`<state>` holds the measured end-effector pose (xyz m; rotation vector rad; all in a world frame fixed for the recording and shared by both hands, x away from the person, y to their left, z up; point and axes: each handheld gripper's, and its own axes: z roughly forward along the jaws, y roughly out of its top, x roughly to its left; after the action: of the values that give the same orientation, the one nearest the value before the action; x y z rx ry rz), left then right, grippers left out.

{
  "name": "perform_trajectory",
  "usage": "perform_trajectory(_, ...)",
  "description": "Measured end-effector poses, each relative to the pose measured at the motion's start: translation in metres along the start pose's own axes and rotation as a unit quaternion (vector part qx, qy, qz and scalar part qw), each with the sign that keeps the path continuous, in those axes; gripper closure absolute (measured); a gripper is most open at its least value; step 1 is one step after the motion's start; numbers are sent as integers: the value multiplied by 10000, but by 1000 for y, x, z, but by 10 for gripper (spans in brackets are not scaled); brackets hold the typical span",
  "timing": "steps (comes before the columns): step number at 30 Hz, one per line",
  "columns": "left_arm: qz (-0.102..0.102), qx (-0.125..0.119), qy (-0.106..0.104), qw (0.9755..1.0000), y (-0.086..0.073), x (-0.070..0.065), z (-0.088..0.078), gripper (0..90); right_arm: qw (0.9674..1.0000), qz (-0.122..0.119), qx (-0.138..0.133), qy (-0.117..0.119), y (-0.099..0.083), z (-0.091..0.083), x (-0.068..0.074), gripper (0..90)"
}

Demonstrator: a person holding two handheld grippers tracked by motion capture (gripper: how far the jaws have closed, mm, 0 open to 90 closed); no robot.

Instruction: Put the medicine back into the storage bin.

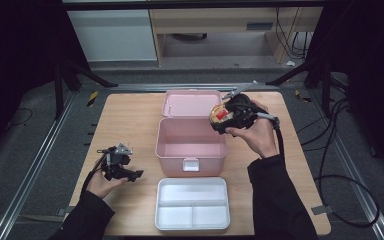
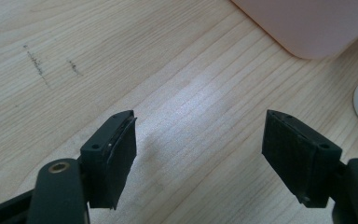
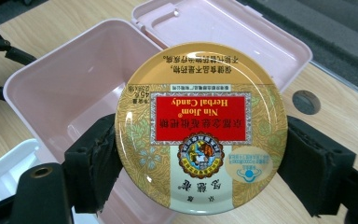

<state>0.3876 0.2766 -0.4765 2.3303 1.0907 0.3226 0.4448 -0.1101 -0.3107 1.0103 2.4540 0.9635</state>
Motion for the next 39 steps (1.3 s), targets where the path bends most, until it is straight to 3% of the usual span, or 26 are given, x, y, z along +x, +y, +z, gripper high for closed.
perform_trajectory(11,-18,-27,7,10000,0,2,-2,259,9990,-237,326,215,27,34,11,206)
perform_trajectory(22,-11,-5,-4,10000,0,2,-1,259,9956,-529,618,467,45,71,31,206)
perform_trajectory(39,8,-13,-16,10000,0,2,0,257,9891,-884,922,728,51,120,56,206)
